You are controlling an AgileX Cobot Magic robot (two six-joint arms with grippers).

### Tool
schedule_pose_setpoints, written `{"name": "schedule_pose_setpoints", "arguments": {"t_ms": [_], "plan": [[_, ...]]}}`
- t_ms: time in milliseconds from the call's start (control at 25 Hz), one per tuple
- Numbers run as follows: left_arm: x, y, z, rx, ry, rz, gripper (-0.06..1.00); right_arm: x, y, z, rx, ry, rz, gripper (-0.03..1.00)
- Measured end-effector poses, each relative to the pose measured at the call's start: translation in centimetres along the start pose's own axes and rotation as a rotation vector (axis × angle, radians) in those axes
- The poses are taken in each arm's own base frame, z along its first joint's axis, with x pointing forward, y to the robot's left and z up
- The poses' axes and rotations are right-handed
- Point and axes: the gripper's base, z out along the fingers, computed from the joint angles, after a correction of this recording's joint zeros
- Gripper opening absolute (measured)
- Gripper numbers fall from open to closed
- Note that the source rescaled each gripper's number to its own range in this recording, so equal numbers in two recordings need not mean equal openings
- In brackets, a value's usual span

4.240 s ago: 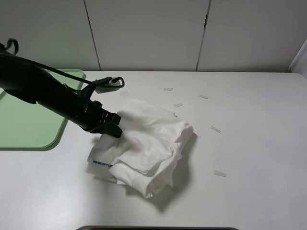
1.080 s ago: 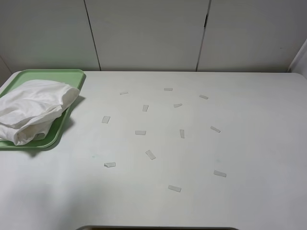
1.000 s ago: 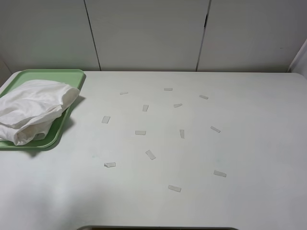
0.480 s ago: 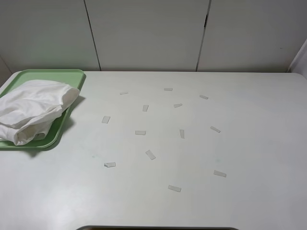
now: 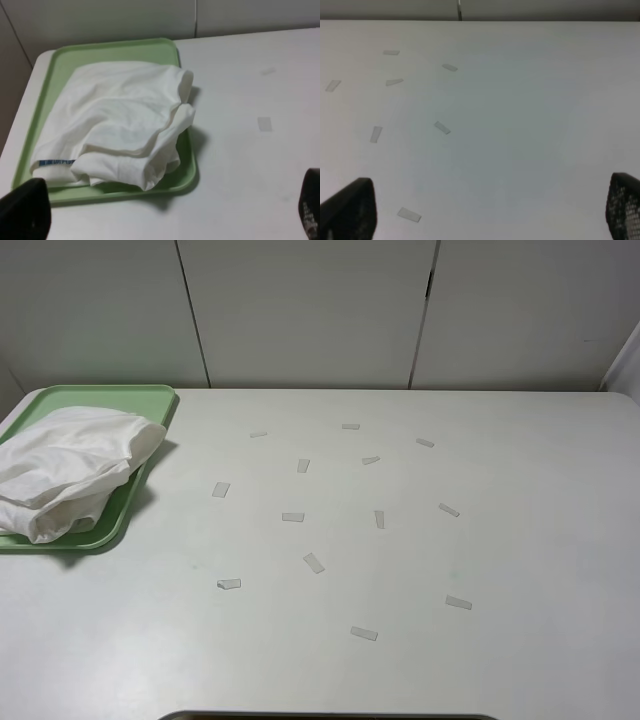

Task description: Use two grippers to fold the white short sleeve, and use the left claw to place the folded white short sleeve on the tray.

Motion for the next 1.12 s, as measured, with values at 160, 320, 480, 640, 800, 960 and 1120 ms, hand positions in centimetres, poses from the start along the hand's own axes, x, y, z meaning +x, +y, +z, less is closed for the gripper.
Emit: {"name": "schedule_pose_setpoints", "arguments": {"t_ms": [160, 320, 480, 640, 800, 960, 1120], "plan": [[0.1, 0.0, 0.0, 0.000, 0.003, -0.007, 1.00, 0.0, 0.0, 0.0, 0.000, 0.000, 0.000, 1.00], [0.1, 0.0, 0.0, 0.001, 0.005, -0.009, 1.00, 0.0, 0.0, 0.0, 0.000, 0.000, 0.000, 1.00], [0.1, -0.1, -0.3, 0.014, 0.026, -0.015, 1.00, 0.0, 0.0, 0.0, 0.000, 0.000, 0.000, 1.00], [0.3, 0.0, -1.2, 0.026, 0.091, 0.001, 1.00, 0.0, 0.0, 0.0, 0.000, 0.000, 0.000, 1.00], [1.0, 0.1, -1.0, 0.015, 0.161, 0.010, 1.00, 0.0, 0.0, 0.0, 0.000, 0.000, 0.000, 1.00], [1.8, 0.1, -0.3, 0.023, 0.203, 0.008, 1.00, 0.0, 0.0, 0.0, 0.000, 0.000, 0.000, 1.00], [1.9, 0.2, -0.3, 0.032, 0.205, 0.013, 1.00, 0.0, 0.0, 0.0, 0.000, 0.000, 0.000, 1.00]]}}
